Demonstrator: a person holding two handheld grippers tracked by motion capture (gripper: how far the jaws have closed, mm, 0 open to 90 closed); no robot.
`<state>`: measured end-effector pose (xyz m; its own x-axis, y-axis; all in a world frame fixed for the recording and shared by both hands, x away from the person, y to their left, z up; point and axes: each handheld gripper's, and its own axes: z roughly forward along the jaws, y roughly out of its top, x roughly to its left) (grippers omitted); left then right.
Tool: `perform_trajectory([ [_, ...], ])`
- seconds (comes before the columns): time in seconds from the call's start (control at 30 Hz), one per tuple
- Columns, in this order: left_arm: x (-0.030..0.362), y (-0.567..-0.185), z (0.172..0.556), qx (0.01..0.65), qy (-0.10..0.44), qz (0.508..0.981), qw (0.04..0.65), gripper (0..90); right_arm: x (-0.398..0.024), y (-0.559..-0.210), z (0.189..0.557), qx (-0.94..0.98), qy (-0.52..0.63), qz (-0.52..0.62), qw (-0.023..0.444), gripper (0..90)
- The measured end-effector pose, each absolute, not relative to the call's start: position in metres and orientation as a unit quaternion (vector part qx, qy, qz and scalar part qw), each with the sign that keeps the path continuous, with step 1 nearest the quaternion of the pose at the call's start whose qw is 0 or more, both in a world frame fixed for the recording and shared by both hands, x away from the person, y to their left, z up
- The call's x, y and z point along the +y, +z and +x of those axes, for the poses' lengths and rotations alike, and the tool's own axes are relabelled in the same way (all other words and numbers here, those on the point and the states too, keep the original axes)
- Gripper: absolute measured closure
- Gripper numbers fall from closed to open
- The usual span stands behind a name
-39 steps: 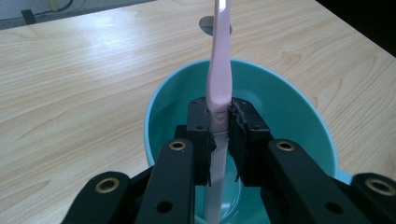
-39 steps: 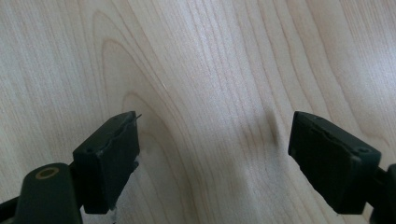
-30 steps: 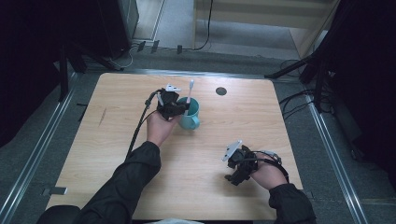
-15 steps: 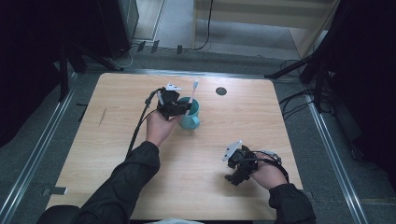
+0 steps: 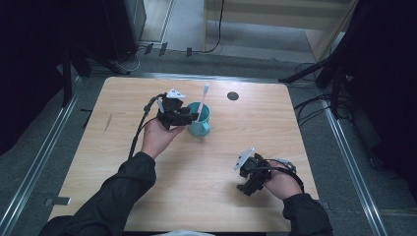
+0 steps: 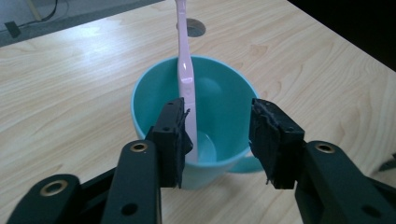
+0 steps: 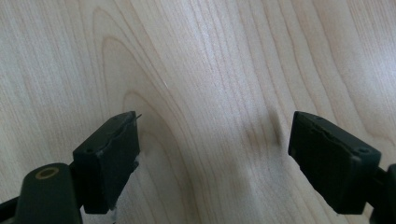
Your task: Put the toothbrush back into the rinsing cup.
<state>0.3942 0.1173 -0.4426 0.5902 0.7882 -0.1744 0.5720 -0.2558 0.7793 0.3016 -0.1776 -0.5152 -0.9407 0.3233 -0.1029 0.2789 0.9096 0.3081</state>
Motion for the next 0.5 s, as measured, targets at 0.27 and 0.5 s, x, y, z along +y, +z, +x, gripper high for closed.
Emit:
perform_trajectory([
  [0.27,0.132,-0.441,0.379,0.433,0.12,0.782,0.432,48.7,-0.178,-0.516,0.301,0.974,0.145,0.154,0.077,16.5],
  [0.5,0.141,-0.444,0.362,0.418,0.121,0.801,0.411,45.2,-0.18,-0.514,0.301,0.973,0.145,0.159,0.079,16.5],
])
